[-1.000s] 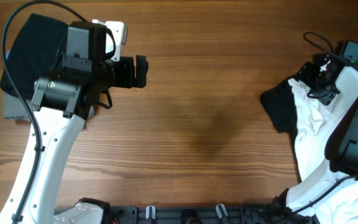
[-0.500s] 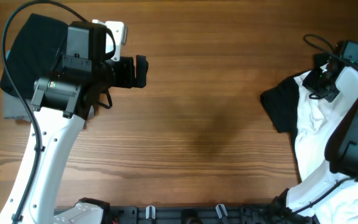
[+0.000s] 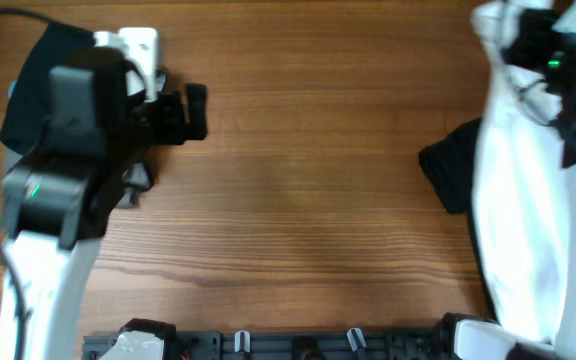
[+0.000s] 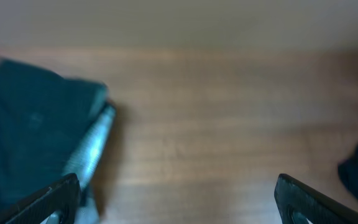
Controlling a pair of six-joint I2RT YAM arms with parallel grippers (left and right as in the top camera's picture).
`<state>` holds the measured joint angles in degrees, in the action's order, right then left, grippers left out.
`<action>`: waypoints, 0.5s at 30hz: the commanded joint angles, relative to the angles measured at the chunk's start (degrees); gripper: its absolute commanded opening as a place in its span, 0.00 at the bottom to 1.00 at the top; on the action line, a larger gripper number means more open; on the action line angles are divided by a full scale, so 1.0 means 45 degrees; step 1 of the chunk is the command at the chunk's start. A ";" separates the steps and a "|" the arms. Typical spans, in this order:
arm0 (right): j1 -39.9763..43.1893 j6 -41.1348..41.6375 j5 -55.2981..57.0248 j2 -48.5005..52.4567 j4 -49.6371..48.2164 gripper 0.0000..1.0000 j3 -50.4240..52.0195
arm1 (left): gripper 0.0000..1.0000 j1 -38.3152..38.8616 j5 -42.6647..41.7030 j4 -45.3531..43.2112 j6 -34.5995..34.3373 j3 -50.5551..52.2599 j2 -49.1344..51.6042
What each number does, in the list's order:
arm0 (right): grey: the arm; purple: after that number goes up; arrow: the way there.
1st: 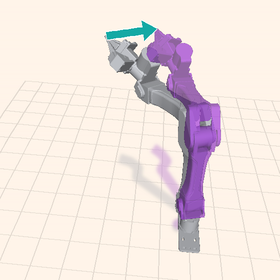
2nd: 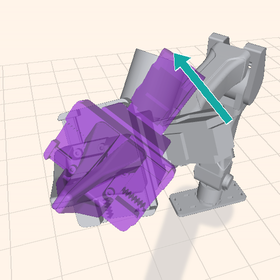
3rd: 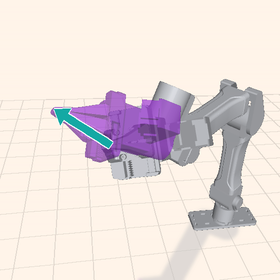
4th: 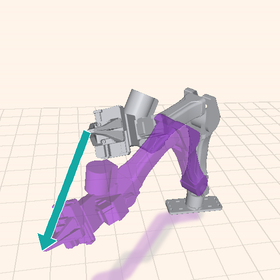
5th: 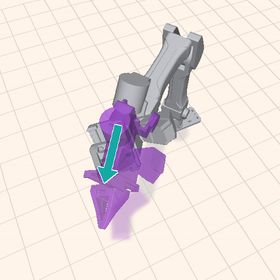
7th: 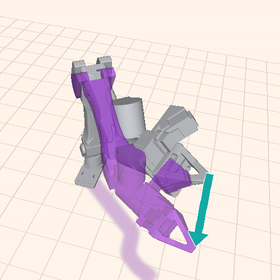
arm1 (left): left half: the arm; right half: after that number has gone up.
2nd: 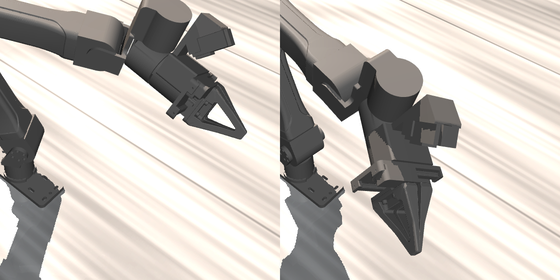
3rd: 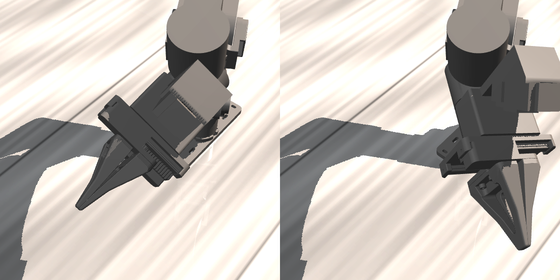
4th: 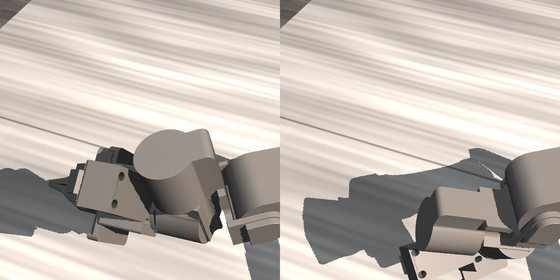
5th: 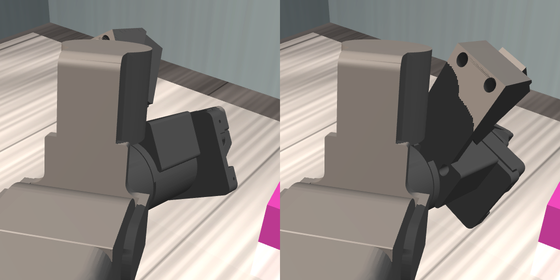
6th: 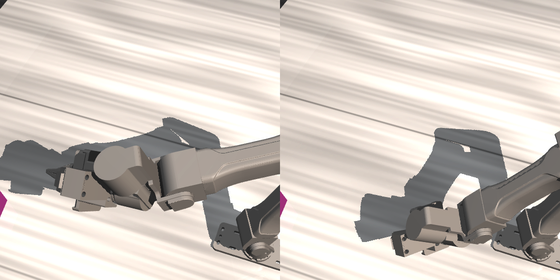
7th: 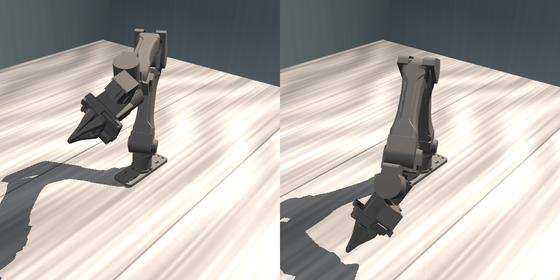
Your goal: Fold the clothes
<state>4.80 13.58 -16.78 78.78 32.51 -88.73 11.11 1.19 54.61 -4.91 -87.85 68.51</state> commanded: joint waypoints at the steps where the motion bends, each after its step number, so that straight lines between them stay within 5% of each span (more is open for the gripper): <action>1: -0.3866 0.0199 -0.1273 -0.0034 0.0107 0.04 -0.0160 | 1.00 -0.0403 0.1112 -0.0219 -0.0165 -0.0461 -0.1690; 5: -0.8427 0.0403 -0.1224 0.0913 0.0248 0.08 -0.0160 | 1.00 -0.0534 0.1744 -0.0466 -0.0160 -0.0461 -0.2861; 8: -1.1288 0.0403 -0.0792 0.1787 0.0306 0.55 -0.0160 | 1.00 -0.0534 0.2001 -0.0714 -0.0155 -0.0461 -0.3575; 11: -1.1817 0.0714 0.0933 0.1724 0.0690 0.79 -0.0165 | 1.00 -0.0529 0.1977 -0.0738 -0.0165 -0.0457 -0.3662; 15: -1.0569 0.0777 0.2463 0.1039 0.1423 0.82 -0.0189 | 1.00 -0.0529 0.0651 -0.0724 -0.0165 -0.0457 -0.2958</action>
<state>-47.86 16.01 -14.24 86.98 37.30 -88.75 9.02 8.64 51.42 -5.08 -89.43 52.25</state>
